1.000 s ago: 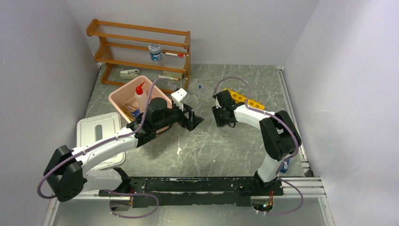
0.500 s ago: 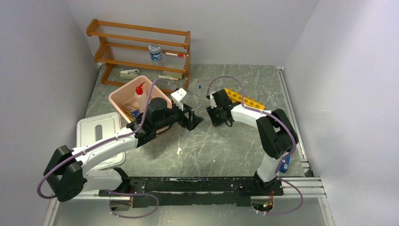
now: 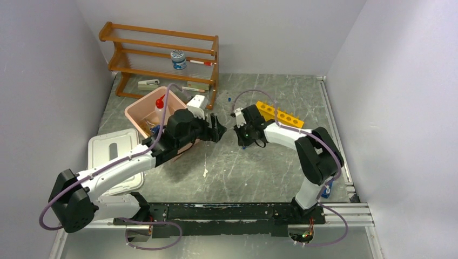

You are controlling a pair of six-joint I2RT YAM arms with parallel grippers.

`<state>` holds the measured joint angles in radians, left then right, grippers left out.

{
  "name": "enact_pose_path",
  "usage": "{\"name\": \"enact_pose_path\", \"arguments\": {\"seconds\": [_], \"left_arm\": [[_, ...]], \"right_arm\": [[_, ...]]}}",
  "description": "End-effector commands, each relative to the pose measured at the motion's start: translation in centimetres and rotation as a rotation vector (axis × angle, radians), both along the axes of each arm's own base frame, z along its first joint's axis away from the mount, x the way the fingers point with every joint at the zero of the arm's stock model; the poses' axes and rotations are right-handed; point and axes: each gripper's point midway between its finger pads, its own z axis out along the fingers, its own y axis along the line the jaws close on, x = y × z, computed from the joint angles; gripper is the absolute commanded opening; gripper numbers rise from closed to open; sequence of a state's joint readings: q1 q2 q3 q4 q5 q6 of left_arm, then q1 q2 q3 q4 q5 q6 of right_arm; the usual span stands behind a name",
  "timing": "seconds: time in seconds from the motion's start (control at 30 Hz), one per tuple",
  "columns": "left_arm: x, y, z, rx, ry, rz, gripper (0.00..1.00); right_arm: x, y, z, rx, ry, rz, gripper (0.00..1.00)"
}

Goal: Organize the chemistry lab equipment

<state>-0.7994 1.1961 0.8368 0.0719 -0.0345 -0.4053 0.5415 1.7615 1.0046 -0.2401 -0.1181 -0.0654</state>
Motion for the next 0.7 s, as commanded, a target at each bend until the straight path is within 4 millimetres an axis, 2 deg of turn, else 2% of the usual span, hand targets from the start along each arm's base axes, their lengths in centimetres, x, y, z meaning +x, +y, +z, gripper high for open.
{"name": "enact_pose_path", "arguments": {"seconds": [0.0,0.07,0.13,0.23,0.37,0.47,0.53,0.67], "left_arm": [[1.5,3.6,0.3,-0.021,0.158,0.304,0.88],[1.3,3.9,0.3,-0.039,0.217,0.345,0.97],[1.0,3.7,0.5,-0.063,0.269,0.354,0.97],[0.6,2.7,1.1,-0.132,0.331,0.313,0.96],[0.0,0.1,2.3,-0.251,0.399,0.199,0.91],[0.1,-0.6,1.7,-0.28,0.479,0.219,0.89],[0.1,-1.2,1.2,-0.294,0.524,0.217,0.87],[0.0,-2.4,1.1,-0.345,0.596,0.198,0.6]], "right_arm": [[-1.3,3.3,4.6,0.211,-0.051,0.088,0.03],[-1.4,4.1,6.7,0.279,-0.092,0.107,0.03],[-1.6,4.7,8.7,0.34,-0.133,0.127,0.03],[-2.4,5.6,11.7,0.447,-0.175,0.165,0.03],[-4.5,6.6,15.3,0.599,-0.221,0.23,0.03],[-6.0,6.8,17.4,0.683,-0.266,0.271,0.03],[-6.7,6.8,18.3,0.711,-0.276,0.287,0.03],[-7.9,7.6,19.2,0.731,-0.271,0.326,0.03]]}}
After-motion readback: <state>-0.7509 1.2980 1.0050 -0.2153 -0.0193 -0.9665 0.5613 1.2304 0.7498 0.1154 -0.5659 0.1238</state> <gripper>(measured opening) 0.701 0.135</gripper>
